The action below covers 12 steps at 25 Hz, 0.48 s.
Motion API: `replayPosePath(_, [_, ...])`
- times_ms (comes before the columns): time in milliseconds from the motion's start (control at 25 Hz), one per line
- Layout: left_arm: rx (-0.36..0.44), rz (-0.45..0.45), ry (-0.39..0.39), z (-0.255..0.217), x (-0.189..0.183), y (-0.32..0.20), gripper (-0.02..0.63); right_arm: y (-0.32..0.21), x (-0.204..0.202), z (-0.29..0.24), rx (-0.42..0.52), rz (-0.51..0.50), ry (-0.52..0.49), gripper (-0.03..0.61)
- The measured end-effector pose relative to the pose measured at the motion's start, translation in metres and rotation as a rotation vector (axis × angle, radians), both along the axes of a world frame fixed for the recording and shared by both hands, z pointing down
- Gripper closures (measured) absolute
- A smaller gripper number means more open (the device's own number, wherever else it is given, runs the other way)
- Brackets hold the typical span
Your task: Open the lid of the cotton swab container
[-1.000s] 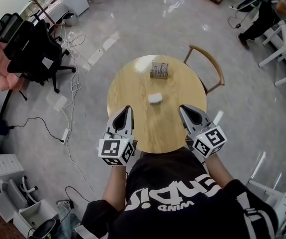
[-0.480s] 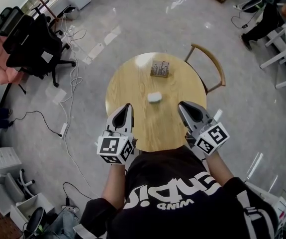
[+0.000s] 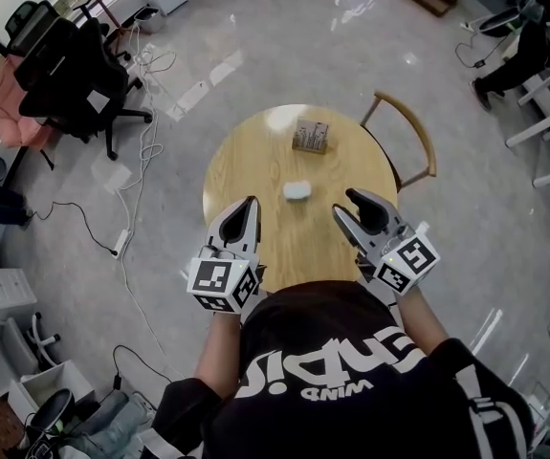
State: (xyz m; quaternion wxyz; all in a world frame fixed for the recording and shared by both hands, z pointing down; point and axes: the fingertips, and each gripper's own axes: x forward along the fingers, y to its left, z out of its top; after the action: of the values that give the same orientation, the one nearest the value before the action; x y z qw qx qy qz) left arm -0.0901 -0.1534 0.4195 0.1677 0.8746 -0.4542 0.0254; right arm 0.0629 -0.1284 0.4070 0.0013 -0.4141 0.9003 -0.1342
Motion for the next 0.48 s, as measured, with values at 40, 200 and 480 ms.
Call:
replayPosePath(40, [0.001, -0.001, -0.001, 0.0, 0.001, 0.0, 0.606, -0.001, 0.0, 0.0, 0.0, -0.007, -0.004, 0.428])
replayPosePath(200, [0.004, -0.008, -0.005, 0.0, 0.003, -0.001, 0.606, -0.004, -0.002, 0.001, -0.004, -0.035, -0.011, 0.373])
replayPosePath(480, [0.003, -0.011, -0.009, 0.001, 0.011, 0.001, 0.606, -0.003, 0.001, 0.008, -0.011, -0.056, 0.016, 0.35])
